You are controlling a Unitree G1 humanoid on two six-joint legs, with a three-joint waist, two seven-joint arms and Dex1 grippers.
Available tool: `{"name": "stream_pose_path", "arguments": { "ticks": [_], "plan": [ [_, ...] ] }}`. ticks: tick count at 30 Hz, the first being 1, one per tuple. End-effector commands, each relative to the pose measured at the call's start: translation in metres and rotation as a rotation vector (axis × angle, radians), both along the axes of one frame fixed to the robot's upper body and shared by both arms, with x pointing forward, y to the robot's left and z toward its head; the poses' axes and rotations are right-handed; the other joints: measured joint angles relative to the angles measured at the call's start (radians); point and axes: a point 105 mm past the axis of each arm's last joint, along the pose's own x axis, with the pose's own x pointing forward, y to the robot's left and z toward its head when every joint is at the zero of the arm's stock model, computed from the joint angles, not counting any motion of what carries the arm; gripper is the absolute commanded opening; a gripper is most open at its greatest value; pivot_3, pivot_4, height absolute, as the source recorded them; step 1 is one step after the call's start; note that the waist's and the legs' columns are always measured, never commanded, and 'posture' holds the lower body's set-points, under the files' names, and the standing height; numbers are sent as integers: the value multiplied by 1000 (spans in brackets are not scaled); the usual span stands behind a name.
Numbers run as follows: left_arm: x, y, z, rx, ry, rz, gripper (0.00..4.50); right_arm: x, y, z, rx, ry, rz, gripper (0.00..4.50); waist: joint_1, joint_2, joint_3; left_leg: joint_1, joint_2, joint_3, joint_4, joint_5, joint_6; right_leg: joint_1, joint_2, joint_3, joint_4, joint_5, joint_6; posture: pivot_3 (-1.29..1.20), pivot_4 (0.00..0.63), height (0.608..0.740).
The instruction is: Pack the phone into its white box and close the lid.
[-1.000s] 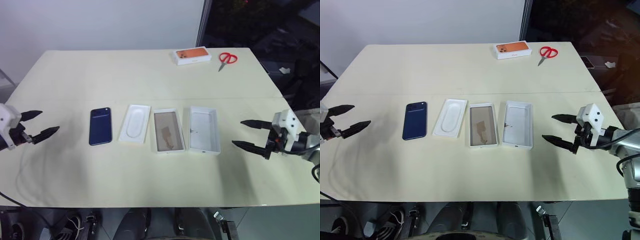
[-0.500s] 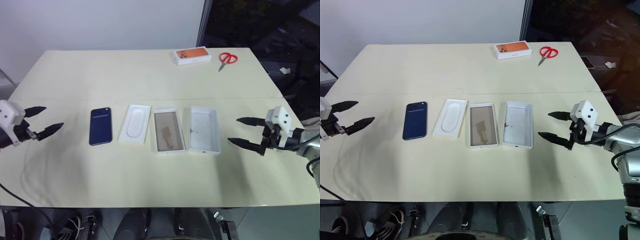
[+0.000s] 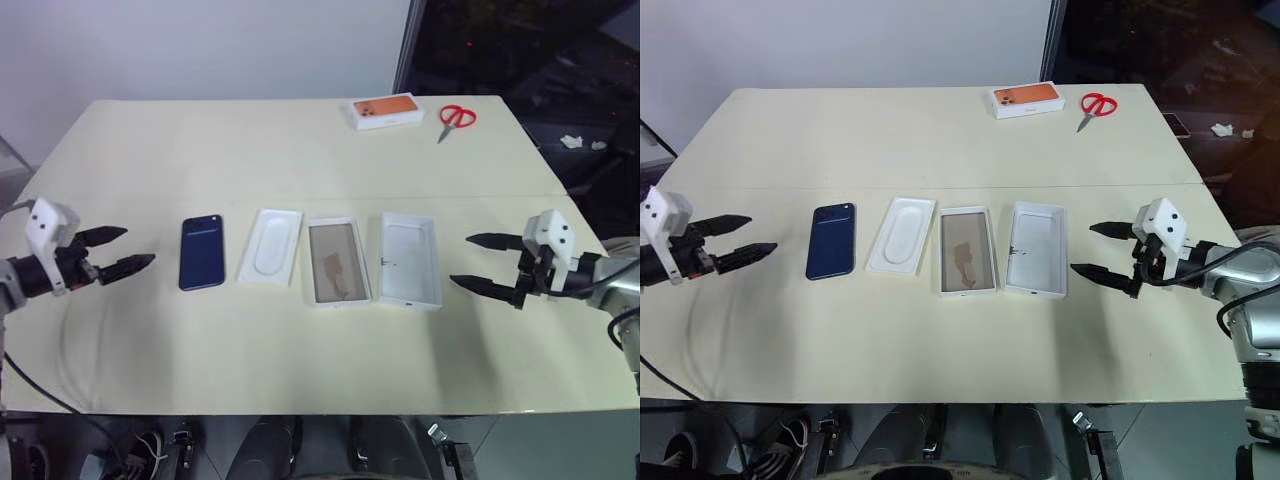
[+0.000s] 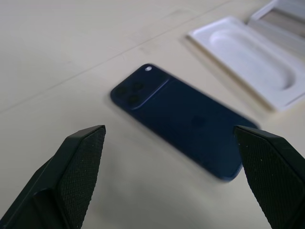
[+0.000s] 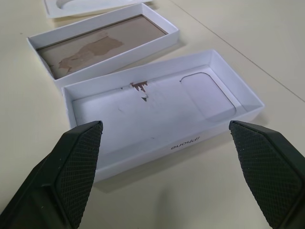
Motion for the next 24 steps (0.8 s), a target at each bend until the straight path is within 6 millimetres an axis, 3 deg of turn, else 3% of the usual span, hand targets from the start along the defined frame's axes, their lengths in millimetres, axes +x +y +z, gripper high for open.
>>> {"name": "stream_pose_path", "arguments": {
  "ticks": [1, 7, 11, 14, 19, 24],
  "plan": [
    [-13, -30, -10, -4, 79, -102, 4500, -1, 10, 12, 10, -60, 49, 4446, -4, 2, 1, 0, 0, 1, 0, 0, 0, 0, 0, 1, 0, 0, 0, 0, 150, 740],
    [15, -51, 8, -98, -15, 16, 4500, -1, 26, 15, -26, -99, 109, 4446, 10, 3, 2, 0, 1, 1, 0, 0, 0, 0, 1, 1, 1, 0, 0, 0, 150, 740],
    [43, -55, 8, -185, 20, 174, 4500, 2, 42, 23, -11, -129, 145, 4446, 22, 3, 2, 0, 0, 2, 1, 0, 0, 0, 0, 1, 1, 0, 0, 0, 150, 740],
    [51, -82, 7, -199, 27, 150, 4500, 1, 56, 21, -55, -153, 194, 4446, 22, 3, 2, 0, 0, 2, 1, 3, -5, 0, 0, 1, 0, 0, 0, 0, 150, 740],
    [69, -103, 11, -265, 75, 219, 4500, 4, 68, 25, -81, -180, 218, 4446, 24, 1, 3, -1, 0, 2, 2, 3, -6, 0, 0, 1, 0, 0, 0, 0, 150, 740],
    [70, -119, 4, -249, 161, 224, 4500, 6, 78, 29, -53, -206, 220, 4446, 20, 1, 3, -1, 0, 2, 2, 3, -6, 0, 0, 1, 0, 0, 1, 0, 150, 740]
  ]
}}
